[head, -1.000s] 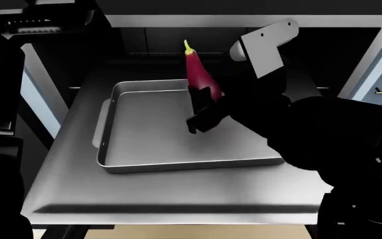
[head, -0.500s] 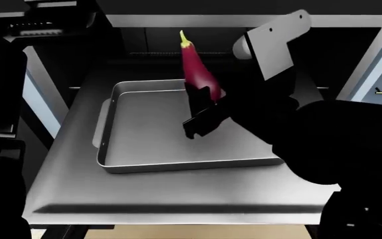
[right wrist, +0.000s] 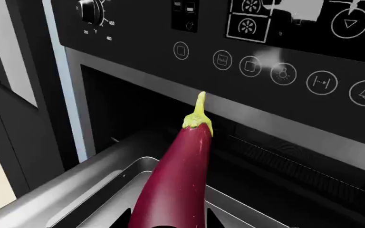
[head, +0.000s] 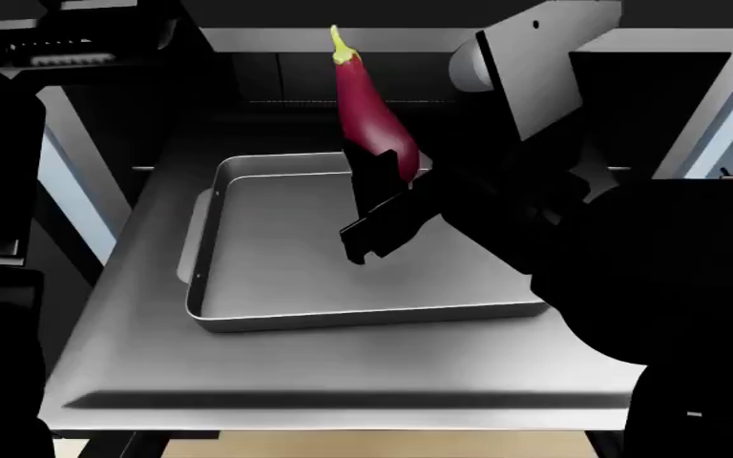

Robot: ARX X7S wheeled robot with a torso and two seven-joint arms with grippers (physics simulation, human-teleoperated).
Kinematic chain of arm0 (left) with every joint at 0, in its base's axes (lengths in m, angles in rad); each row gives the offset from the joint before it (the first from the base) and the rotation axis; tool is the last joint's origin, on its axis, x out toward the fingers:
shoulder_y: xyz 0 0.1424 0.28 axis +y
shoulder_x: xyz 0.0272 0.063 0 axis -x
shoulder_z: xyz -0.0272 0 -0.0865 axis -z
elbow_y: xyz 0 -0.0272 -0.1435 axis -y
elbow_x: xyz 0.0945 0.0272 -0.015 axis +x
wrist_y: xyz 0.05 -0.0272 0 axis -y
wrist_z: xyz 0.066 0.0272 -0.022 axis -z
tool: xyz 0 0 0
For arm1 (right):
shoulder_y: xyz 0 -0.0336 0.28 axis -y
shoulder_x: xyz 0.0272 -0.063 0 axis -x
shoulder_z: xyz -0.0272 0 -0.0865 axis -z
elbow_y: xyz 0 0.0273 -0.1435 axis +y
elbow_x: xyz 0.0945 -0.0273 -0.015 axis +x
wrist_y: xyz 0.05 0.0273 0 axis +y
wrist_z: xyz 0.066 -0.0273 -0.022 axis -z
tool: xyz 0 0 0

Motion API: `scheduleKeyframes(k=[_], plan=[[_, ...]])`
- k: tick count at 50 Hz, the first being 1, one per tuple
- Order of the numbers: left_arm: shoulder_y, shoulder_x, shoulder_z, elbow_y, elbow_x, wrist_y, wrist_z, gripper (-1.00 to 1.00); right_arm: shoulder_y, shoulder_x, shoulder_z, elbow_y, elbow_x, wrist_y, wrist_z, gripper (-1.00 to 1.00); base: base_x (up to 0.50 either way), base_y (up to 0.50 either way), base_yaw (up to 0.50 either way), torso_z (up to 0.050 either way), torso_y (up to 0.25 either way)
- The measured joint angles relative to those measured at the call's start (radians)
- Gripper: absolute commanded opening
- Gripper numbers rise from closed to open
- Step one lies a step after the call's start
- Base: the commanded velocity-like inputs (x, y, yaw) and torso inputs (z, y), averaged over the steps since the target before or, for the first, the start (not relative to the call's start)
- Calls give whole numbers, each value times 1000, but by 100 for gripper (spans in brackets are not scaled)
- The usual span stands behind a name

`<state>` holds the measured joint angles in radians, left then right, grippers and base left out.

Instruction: Pick the eggplant from the top rack in the oven and place it on the plate on the counter.

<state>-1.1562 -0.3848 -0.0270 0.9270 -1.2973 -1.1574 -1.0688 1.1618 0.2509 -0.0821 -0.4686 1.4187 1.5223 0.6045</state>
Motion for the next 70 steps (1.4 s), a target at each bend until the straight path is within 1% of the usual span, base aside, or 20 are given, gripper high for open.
scheduleKeyframes(k=[3, 11, 33, 41, 70], plan=[[0, 0, -4, -3, -8, 6, -4, 100, 11, 4, -4, 0, 22, -6, 18, -100, 0, 0, 0, 0, 51], [4, 3, -13, -10, -29, 23, -15, 100, 25, 18, -22, -1, 51, -25, 40, -100, 0, 0, 0, 0, 250], [12, 0, -15, -19, -42, 52, -21, 100, 28, 55, -67, -7, 42, -88, 27, -100, 1, 0, 0, 0, 250], [12, -9, -3, -13, -25, 52, -14, 100, 25, 65, -82, -8, 23, -112, 18, -100, 0, 0, 0, 0, 24], [12, -27, 22, -3, -13, 64, -18, 100, 35, 86, -111, 12, 46, -153, 48, -100, 0, -500, 0, 0, 0]])
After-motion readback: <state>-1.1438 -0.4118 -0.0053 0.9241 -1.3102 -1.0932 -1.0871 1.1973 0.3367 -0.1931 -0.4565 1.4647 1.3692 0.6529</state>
